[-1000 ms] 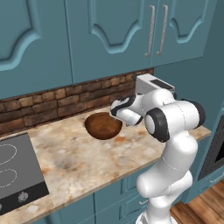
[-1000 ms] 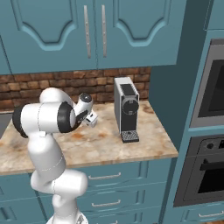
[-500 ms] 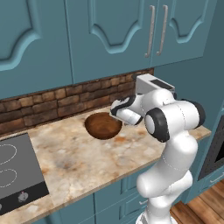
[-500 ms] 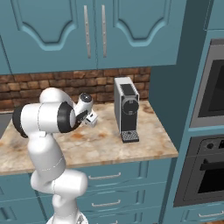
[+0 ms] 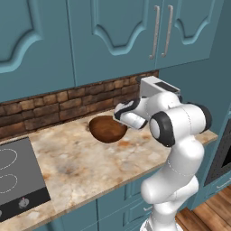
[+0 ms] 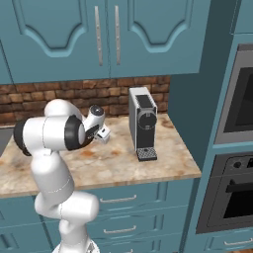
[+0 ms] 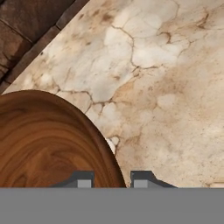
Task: Pick the cup and bowl from the counter and place them on the counter next to the sink.
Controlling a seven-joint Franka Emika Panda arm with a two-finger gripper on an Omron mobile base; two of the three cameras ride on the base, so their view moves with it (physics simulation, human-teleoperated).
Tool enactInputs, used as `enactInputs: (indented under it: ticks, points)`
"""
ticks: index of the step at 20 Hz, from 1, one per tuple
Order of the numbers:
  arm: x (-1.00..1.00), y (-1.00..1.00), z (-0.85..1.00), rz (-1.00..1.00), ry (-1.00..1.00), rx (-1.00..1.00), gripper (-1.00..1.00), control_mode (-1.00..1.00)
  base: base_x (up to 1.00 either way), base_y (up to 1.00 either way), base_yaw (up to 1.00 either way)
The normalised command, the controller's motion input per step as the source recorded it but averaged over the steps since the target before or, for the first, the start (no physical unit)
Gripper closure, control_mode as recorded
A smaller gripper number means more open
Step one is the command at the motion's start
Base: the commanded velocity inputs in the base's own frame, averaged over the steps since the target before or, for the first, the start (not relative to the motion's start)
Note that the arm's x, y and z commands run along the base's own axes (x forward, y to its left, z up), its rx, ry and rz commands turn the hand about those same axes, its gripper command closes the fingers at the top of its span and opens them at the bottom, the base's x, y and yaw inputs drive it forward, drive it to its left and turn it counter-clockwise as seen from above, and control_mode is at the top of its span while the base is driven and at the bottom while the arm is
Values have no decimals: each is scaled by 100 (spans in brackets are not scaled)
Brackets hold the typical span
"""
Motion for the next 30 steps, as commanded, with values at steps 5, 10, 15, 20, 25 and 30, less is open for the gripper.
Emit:
enactInputs:
  ticks: [5,10,15,20,25,30]
  points:
    - [-27,-2,16,-2,0,0,100,-100,0,0,0]
    - [-48,-16,25,-7,0,0,100,-100,0,0,0]
    - [-32,-29,57,-3,1,2,100,-100,0,0,0]
    - [-32,-40,65,0,15,5,100,-100,0,0,0]
    - [-53,-48,38,0,19,0,100,-100,0,0,0]
    - [-37,-25,28,0,4,0,100,-100,0,0,0]
